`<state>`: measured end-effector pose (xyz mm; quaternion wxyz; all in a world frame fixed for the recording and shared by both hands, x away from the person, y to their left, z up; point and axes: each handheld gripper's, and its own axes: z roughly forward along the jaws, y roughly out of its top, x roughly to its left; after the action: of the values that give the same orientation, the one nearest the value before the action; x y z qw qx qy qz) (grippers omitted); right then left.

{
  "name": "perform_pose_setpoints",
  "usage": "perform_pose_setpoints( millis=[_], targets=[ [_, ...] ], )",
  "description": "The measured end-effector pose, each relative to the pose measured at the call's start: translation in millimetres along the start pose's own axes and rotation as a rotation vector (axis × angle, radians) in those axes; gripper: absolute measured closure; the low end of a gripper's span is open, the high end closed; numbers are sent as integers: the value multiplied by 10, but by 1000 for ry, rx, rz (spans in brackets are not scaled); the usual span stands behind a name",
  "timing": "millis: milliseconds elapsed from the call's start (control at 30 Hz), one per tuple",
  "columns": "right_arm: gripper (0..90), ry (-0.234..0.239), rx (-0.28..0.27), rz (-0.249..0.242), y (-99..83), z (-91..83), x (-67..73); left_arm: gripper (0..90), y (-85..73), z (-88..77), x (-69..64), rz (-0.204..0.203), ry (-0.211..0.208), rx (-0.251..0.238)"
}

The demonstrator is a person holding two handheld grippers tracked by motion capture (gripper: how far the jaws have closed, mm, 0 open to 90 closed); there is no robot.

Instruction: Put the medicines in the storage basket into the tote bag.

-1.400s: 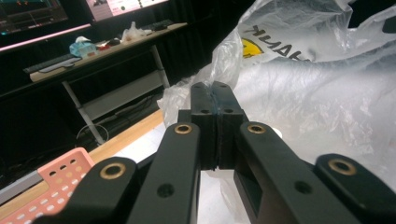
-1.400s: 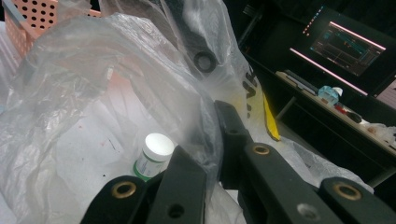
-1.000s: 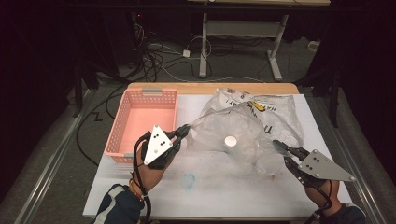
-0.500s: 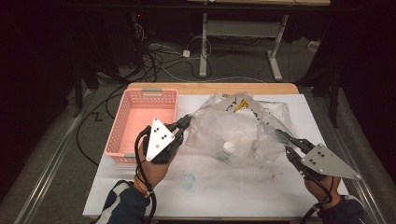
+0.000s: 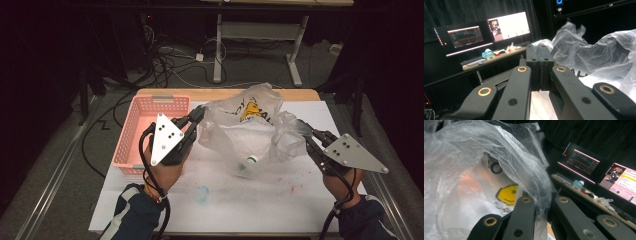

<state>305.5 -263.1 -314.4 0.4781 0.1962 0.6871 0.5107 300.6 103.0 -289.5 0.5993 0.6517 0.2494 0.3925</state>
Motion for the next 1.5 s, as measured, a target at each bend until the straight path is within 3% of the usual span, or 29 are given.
perform_pose_setpoints(
  millis=[267, 533, 733, 967, 1133, 1267, 1500],
  targets=[
    [900, -37, -36, 29, 171, 47, -136, 868, 253, -19, 68, 14, 24, -52],
    [900, -66, -81, 67, 258, 96, -214, 867, 327, 39, 91, 43, 57, -68],
    [900, -98, -82, 86, 233, 199, -243, 867, 168, 238, 89, -5, 38, -60],
    [900, -151, -57, 103, 113, 254, -347, 867, 16, 516, 30, -15, 15, -20],
    [900, -216, -53, 112, 73, 158, -469, 867, -40, 712, 11, -38, -15, -11],
    [900, -266, -65, 119, 77, 54, -582, 867, -21, 833, -11, -22, -16, -10],
    [900, -326, -83, 127, 154, -66, -794, 867, 59, 1075, 126, -30, 8, 10]
  ],
)
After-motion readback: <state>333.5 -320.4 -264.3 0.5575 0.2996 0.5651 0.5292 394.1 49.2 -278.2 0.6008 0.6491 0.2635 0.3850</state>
